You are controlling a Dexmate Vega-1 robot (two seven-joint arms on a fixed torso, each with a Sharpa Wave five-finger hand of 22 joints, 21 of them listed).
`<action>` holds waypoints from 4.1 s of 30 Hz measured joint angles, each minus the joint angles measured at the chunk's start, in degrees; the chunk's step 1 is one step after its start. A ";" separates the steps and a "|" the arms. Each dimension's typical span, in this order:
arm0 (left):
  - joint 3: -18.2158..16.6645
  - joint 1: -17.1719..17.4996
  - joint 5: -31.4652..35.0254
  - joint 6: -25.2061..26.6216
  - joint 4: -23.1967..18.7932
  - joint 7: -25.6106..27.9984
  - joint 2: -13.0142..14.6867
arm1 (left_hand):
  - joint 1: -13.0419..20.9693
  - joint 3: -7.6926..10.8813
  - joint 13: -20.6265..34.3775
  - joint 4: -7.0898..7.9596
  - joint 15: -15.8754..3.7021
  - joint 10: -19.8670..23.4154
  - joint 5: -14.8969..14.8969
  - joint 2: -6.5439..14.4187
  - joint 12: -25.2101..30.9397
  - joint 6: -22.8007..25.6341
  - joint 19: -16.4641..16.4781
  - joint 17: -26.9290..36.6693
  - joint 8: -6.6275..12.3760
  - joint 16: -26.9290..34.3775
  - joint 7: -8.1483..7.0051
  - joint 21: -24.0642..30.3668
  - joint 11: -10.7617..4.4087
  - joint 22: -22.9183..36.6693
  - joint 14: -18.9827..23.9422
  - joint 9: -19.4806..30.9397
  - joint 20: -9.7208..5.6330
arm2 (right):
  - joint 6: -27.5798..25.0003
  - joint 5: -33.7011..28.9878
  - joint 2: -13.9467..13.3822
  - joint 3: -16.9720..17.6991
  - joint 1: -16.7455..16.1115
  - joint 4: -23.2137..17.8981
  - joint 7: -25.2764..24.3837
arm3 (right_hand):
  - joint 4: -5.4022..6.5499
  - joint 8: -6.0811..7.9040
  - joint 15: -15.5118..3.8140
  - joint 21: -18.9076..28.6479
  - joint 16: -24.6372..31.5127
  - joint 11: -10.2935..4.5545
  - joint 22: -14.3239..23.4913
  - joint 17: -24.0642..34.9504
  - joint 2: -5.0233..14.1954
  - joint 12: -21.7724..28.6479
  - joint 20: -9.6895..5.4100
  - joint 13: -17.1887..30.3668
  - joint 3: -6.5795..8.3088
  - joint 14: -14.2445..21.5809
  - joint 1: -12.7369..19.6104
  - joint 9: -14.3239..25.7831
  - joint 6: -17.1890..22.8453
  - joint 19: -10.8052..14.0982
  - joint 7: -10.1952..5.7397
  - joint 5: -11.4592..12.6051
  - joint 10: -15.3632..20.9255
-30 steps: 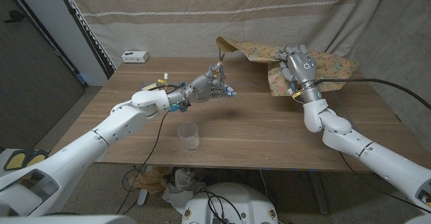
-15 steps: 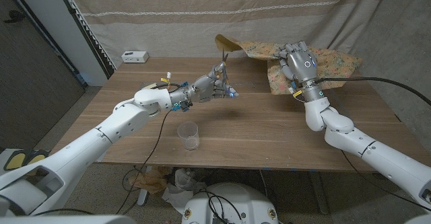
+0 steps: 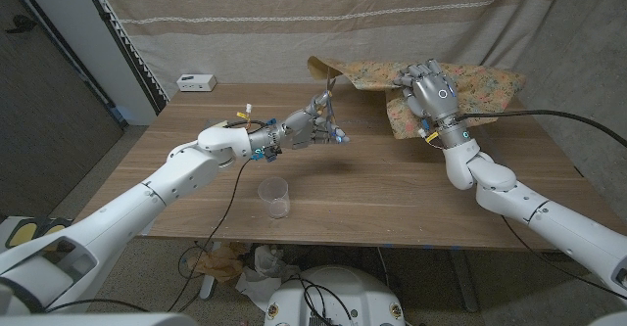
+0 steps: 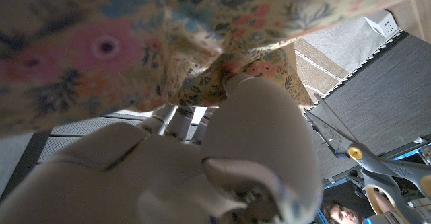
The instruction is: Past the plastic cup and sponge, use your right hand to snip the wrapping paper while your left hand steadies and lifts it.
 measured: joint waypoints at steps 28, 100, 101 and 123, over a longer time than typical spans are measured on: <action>0.69 -0.78 0.02 0.48 1.19 -1.51 -0.69 | 0.00 -0.16 -0.10 0.17 0.00 0.01 0.00 0.00 0.56 0.00 0.00 -0.01 0.00 0.00 0.00 0.22 0.02 0.00 0.00 -0.01 0.00 | 0.08 -2.28 -1.33 0.24 -0.61 -2.14 -0.25 | -0.10 0.24 0.01 0.00 0.84 -0.23 -0.08 -0.02 -0.38 1.09 0.00 -0.45 -0.10 -0.62 -0.33 0.82 0.00 0.00 0.00 -0.27 0.24; 1.64 -1.30 -0.74 2.28 0.95 -3.89 -0.54 | 1.03 0.50 -0.54 -0.04 -0.01 -0.39 0.49 1.03 1.48 0.18 -0.30 -0.01 -0.39 0.00 0.18 0.22 -0.37 -0.30 0.43 0.26 0.30 | 3.25 -6.92 -3.68 1.23 -1.77 -6.10 0.12 | -0.40 0.47 0.00 -0.41 2.34 -0.89 -0.93 -0.73 -0.07 4.01 0.10 -1.83 -0.40 -0.61 -0.48 2.09 0.01 -0.52 0.00 -0.48 -0.53; 1.64 -1.31 -0.74 2.28 0.95 -3.89 -0.55 | 1.44 0.93 -0.54 -0.05 -0.01 -0.39 0.63 1.44 1.67 0.19 -0.30 -0.01 -0.39 0.00 0.19 0.22 -0.37 -0.30 0.43 0.26 0.30 | 3.27 -6.92 -3.68 1.23 -1.77 -6.10 0.12 | -0.42 0.47 0.00 -0.41 2.34 -0.89 -0.98 -0.74 -0.07 4.01 0.10 -1.86 -0.43 -0.61 -0.48 2.09 0.01 -0.52 0.00 -0.48 -0.53; 1.68 -1.29 -1.25 2.62 1.86 -3.91 -1.48 | 10.18 6.08 -0.94 -1.36 -0.12 -0.28 1.16 11.25 2.75 0.73 -0.09 0.12 -0.38 0.00 0.68 0.44 -0.25 -0.15 0.71 -0.16 -0.54 | 4.12 -6.88 -3.26 0.82 -1.33 -5.30 -0.07 | -0.51 0.35 0.00 -0.40 2.34 -0.95 -1.70 -1.42 -0.33 5.42 0.00 -2.39 -0.51 -0.61 -0.72 2.06 0.72 0.01 0.36 -0.71 -0.47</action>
